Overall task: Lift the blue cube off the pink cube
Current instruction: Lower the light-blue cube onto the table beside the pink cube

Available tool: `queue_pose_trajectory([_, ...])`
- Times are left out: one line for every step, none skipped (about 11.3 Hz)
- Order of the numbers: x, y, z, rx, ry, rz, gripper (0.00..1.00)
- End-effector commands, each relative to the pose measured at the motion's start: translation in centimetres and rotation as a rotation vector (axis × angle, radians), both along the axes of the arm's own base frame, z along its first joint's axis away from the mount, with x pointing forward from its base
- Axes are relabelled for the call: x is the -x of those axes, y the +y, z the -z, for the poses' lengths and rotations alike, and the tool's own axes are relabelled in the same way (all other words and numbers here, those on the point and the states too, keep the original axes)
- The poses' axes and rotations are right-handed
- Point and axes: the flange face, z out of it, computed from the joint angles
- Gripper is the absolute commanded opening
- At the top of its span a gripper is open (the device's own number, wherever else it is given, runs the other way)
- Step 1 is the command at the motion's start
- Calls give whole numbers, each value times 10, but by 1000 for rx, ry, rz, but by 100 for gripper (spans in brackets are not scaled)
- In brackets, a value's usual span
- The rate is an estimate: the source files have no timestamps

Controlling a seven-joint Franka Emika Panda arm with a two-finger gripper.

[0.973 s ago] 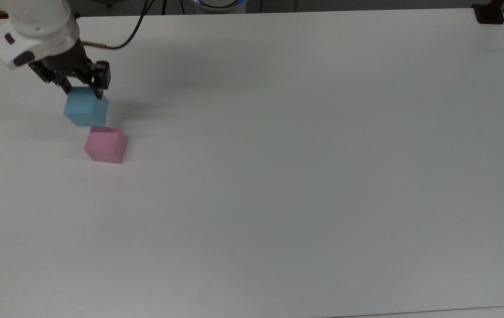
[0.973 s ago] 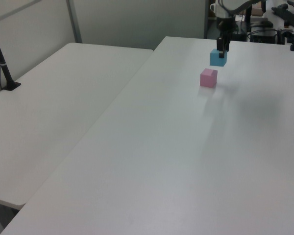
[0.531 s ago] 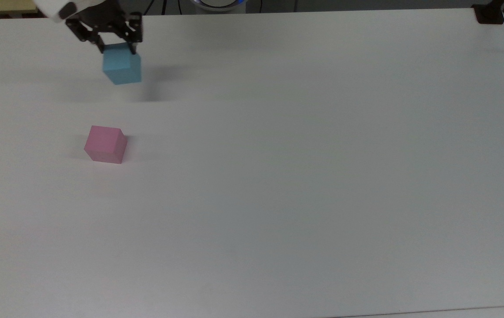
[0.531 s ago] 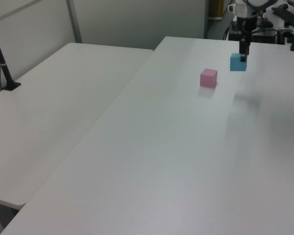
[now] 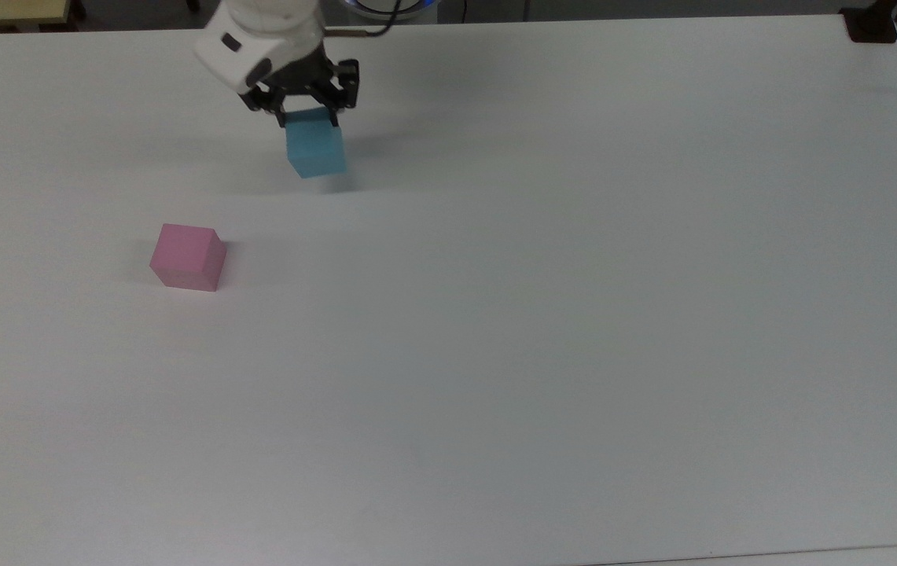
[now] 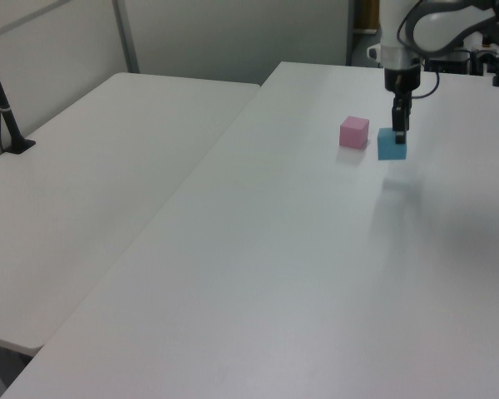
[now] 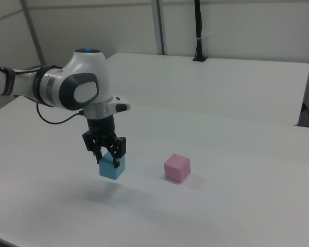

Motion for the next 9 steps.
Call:
queue_pose_trajectory([-13,20,33,44,-23,29,63])
queue_pose_trajectory([-18,20,43,69,-37,48,63])
queue_pose_trajectory([-20,26,51,93,-31,45,63])
queue_pose_trajectory([-23,30,57,107,-32,52,64])
queue_pose_trajectory([-23,30,59,116,-33,49,80])
queue_pose_trajectory([-23,28,58,120,-32,49,100])
queue_pose_trajectory([-22,26,55,120,-31,53,100])
queue_pose_trajectory([-23,23,51,120,-36,60,100])
queue_pose_trajectory([-24,20,45,121,-42,66,100])
